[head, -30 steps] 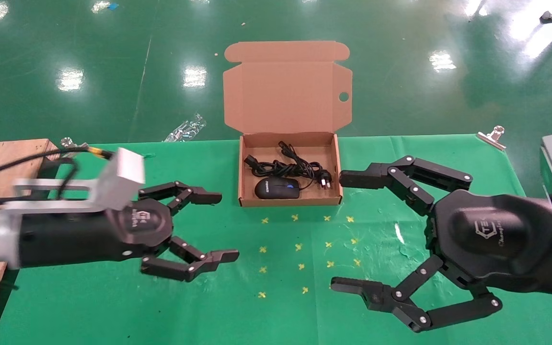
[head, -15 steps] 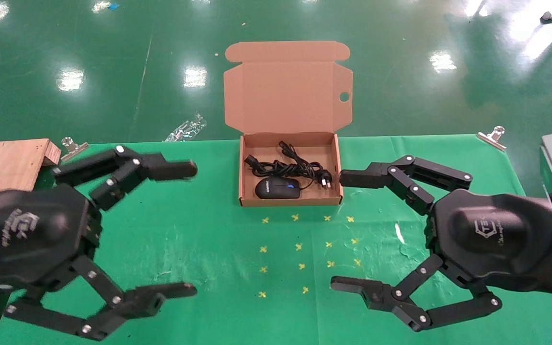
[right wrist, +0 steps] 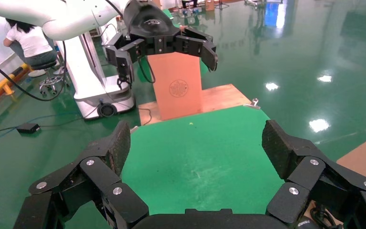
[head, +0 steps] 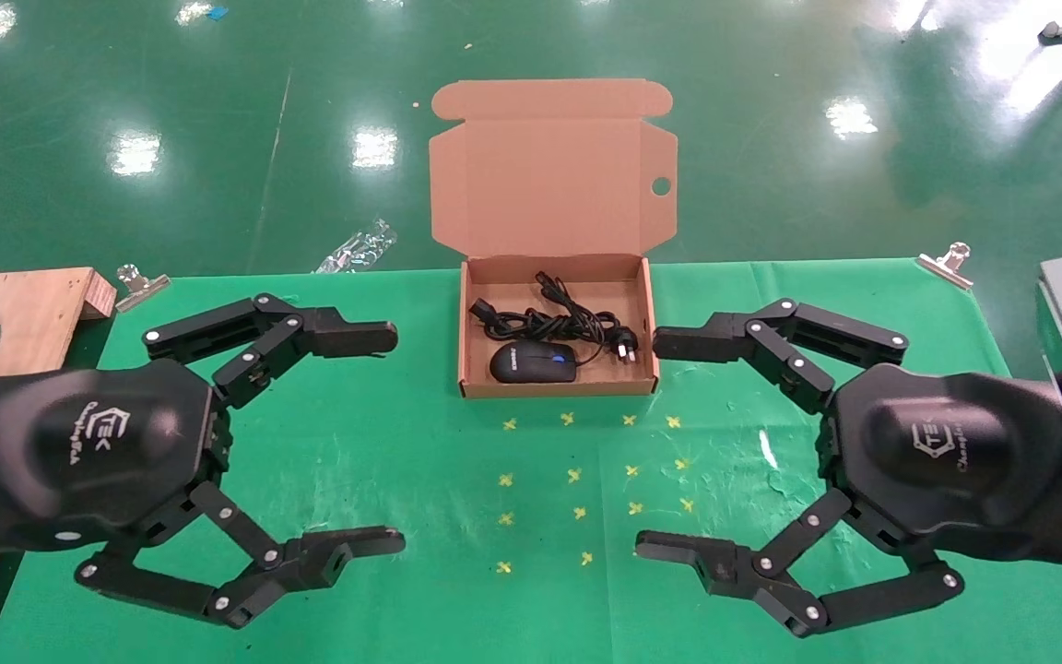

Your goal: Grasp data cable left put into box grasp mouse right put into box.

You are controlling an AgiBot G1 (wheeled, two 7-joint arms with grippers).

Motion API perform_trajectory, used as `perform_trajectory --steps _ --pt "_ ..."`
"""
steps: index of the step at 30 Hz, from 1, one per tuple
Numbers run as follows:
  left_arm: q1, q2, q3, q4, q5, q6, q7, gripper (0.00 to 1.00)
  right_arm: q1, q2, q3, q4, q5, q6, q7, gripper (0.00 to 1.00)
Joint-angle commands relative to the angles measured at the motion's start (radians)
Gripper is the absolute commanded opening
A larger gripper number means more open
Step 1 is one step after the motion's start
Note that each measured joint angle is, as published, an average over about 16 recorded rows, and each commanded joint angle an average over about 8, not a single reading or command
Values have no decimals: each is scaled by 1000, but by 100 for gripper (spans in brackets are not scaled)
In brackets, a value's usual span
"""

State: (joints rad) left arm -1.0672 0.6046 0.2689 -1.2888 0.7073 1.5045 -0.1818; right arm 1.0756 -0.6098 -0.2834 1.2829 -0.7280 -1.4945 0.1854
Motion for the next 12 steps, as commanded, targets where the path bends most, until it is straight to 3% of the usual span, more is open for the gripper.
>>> perform_trajectory --steps 1,12 --pt "-2 2 3 1 6 -3 -2 100 0 0 0 0 0 0 0 100" --pt "-6 6 9 4 19 -7 -6 100 0 0 0 0 0 0 0 100"
